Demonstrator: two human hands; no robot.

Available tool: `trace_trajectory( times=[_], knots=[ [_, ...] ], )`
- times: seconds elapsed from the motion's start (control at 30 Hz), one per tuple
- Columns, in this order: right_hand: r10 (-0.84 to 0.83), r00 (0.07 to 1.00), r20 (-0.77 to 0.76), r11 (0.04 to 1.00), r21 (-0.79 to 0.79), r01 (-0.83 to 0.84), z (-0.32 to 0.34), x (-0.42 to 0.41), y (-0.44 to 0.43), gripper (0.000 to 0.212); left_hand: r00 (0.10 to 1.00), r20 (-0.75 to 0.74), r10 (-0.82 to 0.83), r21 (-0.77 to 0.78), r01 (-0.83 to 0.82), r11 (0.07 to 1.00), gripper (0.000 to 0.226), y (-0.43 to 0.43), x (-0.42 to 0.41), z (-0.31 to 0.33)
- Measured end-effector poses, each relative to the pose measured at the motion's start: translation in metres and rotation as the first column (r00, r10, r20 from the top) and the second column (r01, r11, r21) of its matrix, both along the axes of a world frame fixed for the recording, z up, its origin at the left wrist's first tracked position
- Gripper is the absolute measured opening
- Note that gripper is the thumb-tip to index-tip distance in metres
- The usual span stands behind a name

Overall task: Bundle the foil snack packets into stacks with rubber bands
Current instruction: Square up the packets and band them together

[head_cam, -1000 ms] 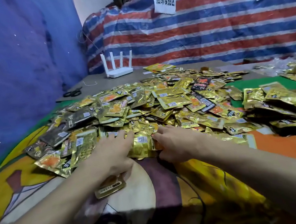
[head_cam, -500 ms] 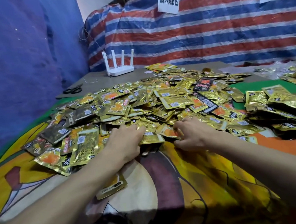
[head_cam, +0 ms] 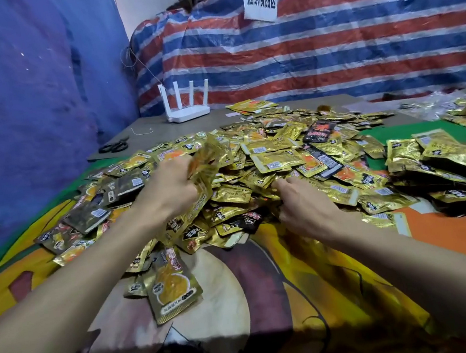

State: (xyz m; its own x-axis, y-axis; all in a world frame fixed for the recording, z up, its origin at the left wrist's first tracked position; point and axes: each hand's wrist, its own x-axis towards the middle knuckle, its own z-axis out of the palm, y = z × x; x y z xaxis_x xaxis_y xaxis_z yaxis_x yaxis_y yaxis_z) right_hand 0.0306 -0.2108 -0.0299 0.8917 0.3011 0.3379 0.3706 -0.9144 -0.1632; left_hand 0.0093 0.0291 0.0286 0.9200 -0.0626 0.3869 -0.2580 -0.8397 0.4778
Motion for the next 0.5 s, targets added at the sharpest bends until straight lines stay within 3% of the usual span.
trace_trajectory(
  times=[0.17, 0.23, 0.33, 0.4, 0.5],
  knots=[
    [0.014, 0.998, -0.06, 0.916, 0.401, 0.011, 0.015, -0.005, 0.016, 0.014, 0.981, 0.093, 0.169, -0.305, -0.133, 0.943, 0.022, 0.011, -0.001, 0.008],
    [0.087, 0.982, -0.168, 0.787, 0.616, 0.035, 0.023, -0.01, 0.024, 0.017, 0.966, 0.08, 0.246, -0.398, -0.195, 0.896, 0.015, 0.016, 0.0, 0.011],
    [0.245, 0.934, -0.259, 0.512, 0.853, 0.102, 0.031, -0.019, 0.036, 0.028, 0.962, 0.038, 0.27, -0.596, -0.195, 0.779, 0.01, 0.022, 0.003, 0.015],
    [0.31, 0.909, -0.278, 0.389, 0.91, 0.146, 0.032, -0.023, 0.045, 0.035, 0.971, -0.007, 0.24, -0.74, -0.166, 0.652, 0.007, 0.023, 0.003, 0.016],
    [0.363, 0.893, -0.265, 0.31, 0.938, 0.152, 0.032, -0.028, 0.055, 0.04, 0.987, -0.055, 0.151, -0.849, -0.126, 0.513, 0.019, 0.019, 0.003, 0.012]
  ],
)
